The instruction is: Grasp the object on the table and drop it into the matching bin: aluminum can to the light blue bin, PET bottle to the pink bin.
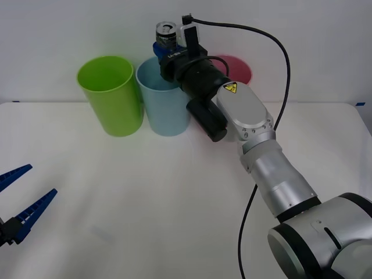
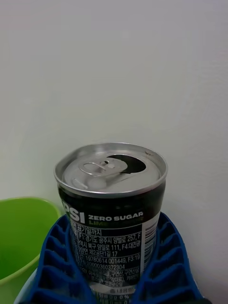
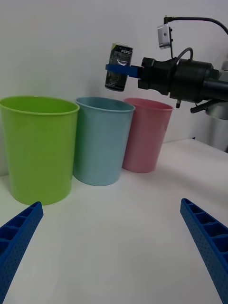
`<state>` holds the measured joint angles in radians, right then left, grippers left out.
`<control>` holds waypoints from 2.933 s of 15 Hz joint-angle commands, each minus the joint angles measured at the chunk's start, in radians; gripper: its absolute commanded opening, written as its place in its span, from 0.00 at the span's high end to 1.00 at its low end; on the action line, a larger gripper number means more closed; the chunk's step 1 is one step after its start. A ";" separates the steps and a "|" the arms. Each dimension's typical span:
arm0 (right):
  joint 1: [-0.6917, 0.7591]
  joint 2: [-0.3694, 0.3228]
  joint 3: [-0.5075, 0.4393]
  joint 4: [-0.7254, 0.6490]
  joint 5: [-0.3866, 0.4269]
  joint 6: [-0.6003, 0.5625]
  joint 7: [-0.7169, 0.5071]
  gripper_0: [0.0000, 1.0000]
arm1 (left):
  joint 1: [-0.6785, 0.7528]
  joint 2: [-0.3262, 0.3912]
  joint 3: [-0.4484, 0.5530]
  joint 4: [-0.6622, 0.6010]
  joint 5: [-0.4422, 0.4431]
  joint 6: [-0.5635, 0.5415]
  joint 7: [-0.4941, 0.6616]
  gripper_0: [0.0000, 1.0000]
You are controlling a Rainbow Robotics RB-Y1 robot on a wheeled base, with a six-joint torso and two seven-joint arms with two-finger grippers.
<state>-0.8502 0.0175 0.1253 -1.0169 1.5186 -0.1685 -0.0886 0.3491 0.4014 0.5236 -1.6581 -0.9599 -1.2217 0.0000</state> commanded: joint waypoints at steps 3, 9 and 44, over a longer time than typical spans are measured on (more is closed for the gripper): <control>0.002 0.000 0.002 0.000 0.000 -0.003 0.026 0.00 | 0.000 0.000 0.000 0.000 0.000 0.000 0.000 0.00; 0.005 0.000 0.001 0.000 -0.012 -0.013 0.032 0.00 | 0.000 0.000 0.000 0.000 0.000 0.000 0.000 0.00; 0.959 -0.553 -0.115 -0.881 -0.339 -0.657 0.096 0.00 | 0.000 0.000 0.000 0.000 0.000 0.000 0.000 0.00</control>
<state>0.0911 -0.5346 0.0265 -1.8978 1.1840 -0.8106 0.0042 0.3491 0.4014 0.5236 -1.6581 -0.9599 -1.2217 0.0000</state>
